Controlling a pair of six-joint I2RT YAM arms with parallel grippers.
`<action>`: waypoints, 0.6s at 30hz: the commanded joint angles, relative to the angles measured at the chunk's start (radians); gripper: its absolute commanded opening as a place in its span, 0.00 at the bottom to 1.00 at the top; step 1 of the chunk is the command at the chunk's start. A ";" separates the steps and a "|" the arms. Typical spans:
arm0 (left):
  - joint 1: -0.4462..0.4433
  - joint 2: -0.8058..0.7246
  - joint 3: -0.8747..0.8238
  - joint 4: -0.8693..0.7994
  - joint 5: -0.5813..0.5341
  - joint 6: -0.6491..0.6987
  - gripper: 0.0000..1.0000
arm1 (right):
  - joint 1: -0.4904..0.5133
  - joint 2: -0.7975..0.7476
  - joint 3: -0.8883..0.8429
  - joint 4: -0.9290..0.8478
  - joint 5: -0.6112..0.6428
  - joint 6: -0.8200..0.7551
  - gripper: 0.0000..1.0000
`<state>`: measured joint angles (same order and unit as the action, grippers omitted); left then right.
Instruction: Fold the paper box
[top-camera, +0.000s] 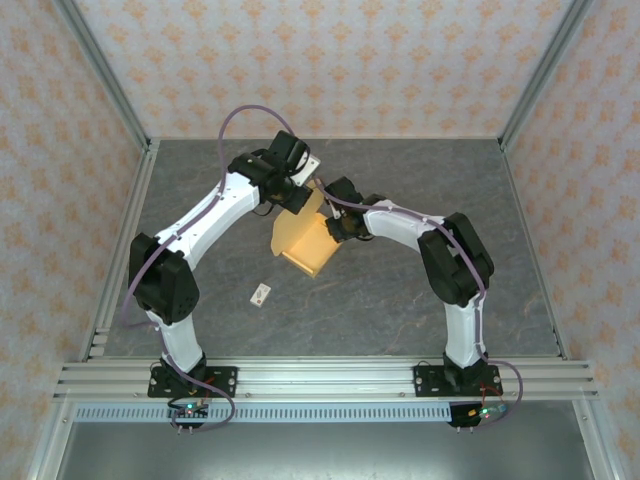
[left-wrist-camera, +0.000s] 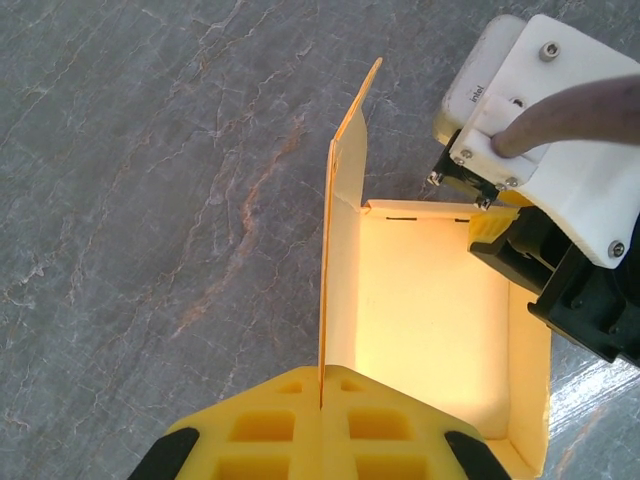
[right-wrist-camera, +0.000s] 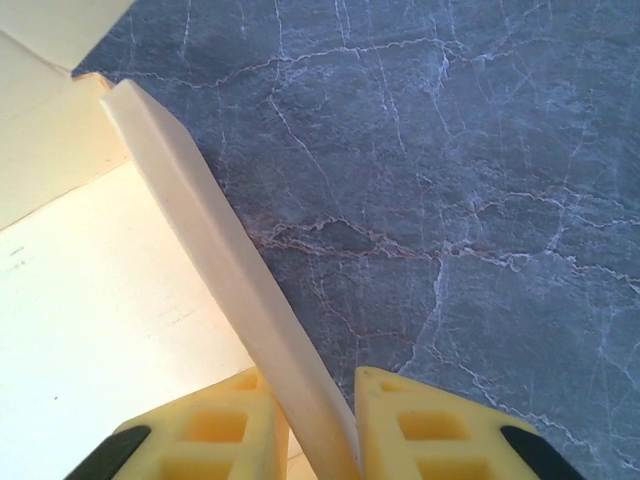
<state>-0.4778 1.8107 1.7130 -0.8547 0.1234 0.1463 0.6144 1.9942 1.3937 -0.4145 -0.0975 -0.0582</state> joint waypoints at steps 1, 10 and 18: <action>-0.002 -0.017 0.017 -0.005 0.006 -0.002 0.00 | -0.002 0.054 -0.002 -0.016 0.045 -0.009 0.20; -0.002 0.004 0.029 0.014 0.010 -0.020 0.03 | 0.076 0.046 -0.019 -0.082 0.263 0.068 0.11; -0.001 -0.012 0.029 0.024 -0.002 -0.023 0.26 | 0.081 -0.003 -0.051 -0.112 0.335 0.126 0.03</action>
<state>-0.4778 1.8114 1.7145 -0.8326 0.1261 0.1352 0.7113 1.9942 1.3815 -0.4427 0.1406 0.0269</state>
